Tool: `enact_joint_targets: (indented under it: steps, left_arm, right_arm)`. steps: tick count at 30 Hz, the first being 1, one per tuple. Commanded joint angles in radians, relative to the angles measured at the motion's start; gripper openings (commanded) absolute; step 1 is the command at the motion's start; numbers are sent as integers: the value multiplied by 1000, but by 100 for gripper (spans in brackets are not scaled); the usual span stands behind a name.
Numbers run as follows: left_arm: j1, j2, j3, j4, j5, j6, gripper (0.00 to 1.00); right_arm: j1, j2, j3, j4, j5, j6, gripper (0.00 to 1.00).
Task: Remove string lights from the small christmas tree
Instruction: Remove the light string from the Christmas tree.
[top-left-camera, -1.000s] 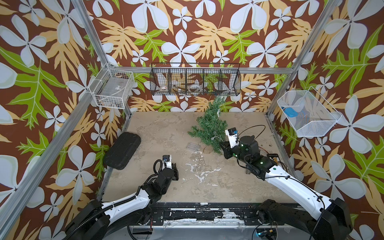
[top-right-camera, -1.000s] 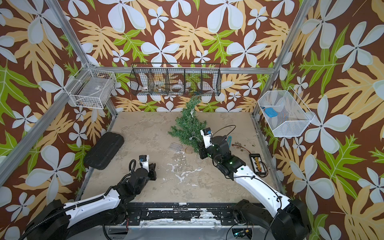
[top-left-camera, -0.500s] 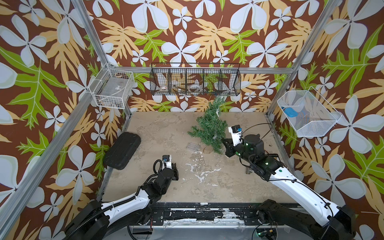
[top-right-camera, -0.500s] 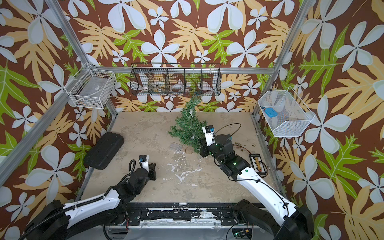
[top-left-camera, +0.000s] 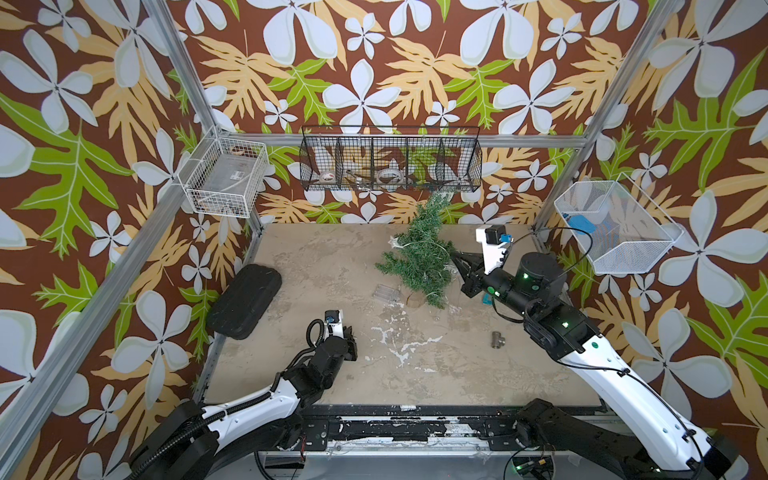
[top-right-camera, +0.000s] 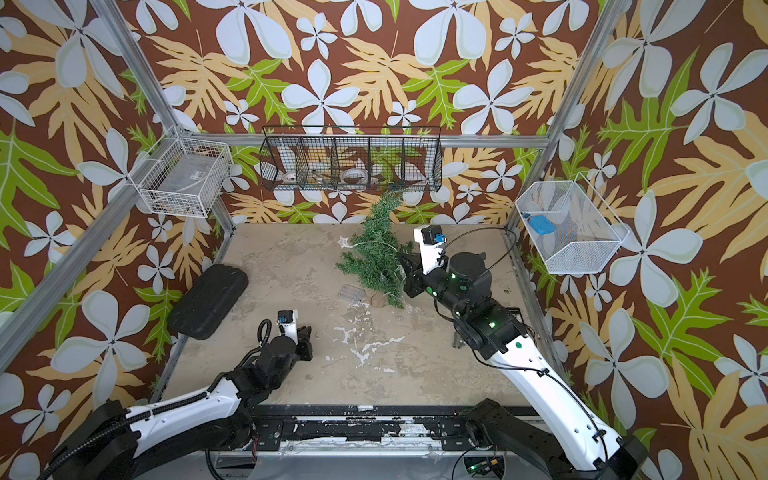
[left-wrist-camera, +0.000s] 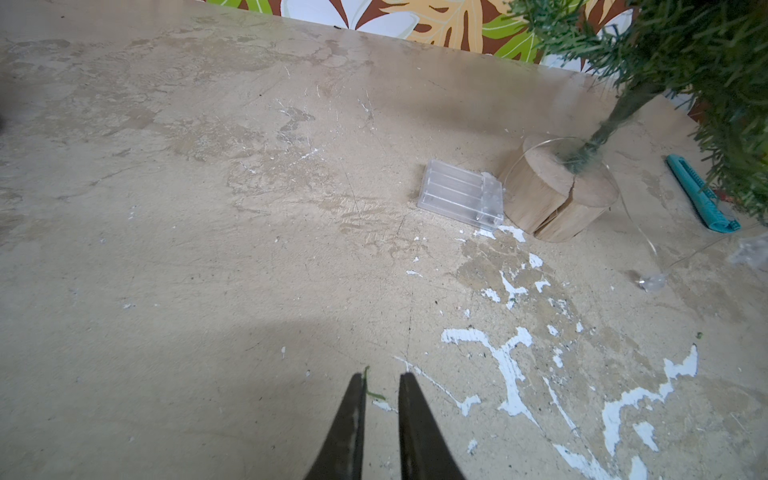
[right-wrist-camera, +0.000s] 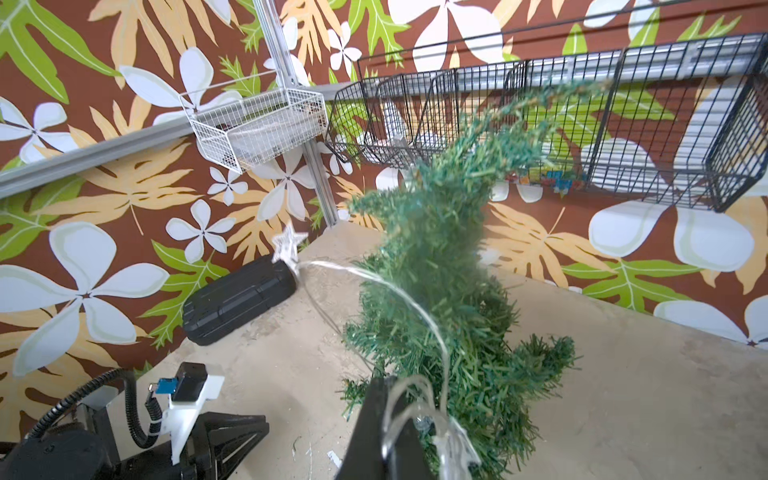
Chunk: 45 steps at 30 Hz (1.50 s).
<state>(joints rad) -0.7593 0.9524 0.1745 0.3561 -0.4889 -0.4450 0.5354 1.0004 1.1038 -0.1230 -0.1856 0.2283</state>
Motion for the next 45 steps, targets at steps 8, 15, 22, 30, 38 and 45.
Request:
enact_joint_targets:
  steps: [8,15,22,30,38,45]
  left_arm:
    - [0,0,-2,16,-13,-8,18]
    - [1,5,-1,21,-7,-6,18]
    - [0,-2,-3,20,-7,-6,18]
    - [0,-33,22,34,-22,-25,30]
    - [0,37,241,61,128,2,57]
    - [0,130,343,173,230,314,59]
  right_arm:
    - [0,-70,-56,-2,-20,26,0]
    - [2,-98,-224,-8,4,43,0]
    - [0,-75,-380,9,181,81,0]
    - [0,-69,-441,48,192,118,0]
    - [0,-97,-439,39,176,117,0]
    - [0,-121,-443,40,157,117,0]
